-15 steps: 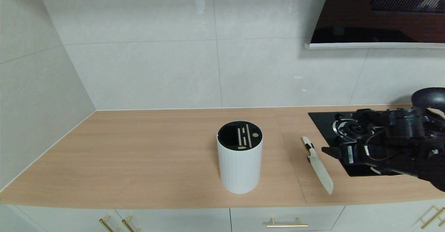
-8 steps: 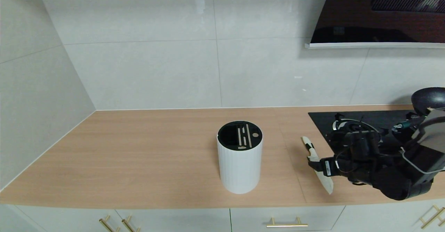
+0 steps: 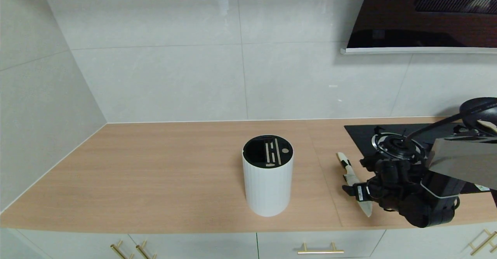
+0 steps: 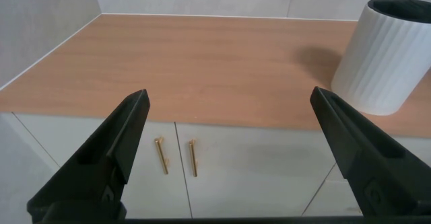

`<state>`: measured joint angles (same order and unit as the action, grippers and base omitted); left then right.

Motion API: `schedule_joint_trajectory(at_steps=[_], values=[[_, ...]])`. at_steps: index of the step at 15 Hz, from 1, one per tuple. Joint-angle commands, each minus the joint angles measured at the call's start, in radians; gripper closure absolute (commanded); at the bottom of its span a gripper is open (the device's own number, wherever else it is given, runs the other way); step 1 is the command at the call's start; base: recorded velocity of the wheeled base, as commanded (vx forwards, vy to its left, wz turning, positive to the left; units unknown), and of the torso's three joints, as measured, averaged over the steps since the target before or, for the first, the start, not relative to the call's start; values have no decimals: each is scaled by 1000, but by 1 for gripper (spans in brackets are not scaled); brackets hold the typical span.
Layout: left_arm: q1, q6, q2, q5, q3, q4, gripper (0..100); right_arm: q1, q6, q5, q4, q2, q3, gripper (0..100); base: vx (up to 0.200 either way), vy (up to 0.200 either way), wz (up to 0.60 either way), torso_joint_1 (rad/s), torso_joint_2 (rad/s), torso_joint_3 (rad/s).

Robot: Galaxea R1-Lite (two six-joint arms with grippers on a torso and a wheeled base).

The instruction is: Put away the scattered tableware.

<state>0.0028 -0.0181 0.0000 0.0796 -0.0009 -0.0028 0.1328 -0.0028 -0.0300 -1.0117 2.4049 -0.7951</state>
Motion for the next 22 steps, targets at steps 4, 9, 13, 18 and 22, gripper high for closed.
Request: schedule_joint_trajectory(at_steps=[4,9,13,18,22], values=[[0,0,0,0,1,0,0,-2,4,1,-1,46,-79,0,0,0,0,0,0,0],[0,0,0,0,-1,0,0,-4,10,-1,1,83,-141,0,0,0,0,0,0,0],[0,0,0,-1,-1,0,0,-15,12,-2,1,95,-157,0,0,0,0,0,0,0],[0,0,0,0,1,0,0,-13,10,-2,1,97,-154,0,0,0,0,0,0,0],[0,0,0,0,1,0,0,-7,12,-1,1,102,-153,0,0,0,0,0,0,0]])
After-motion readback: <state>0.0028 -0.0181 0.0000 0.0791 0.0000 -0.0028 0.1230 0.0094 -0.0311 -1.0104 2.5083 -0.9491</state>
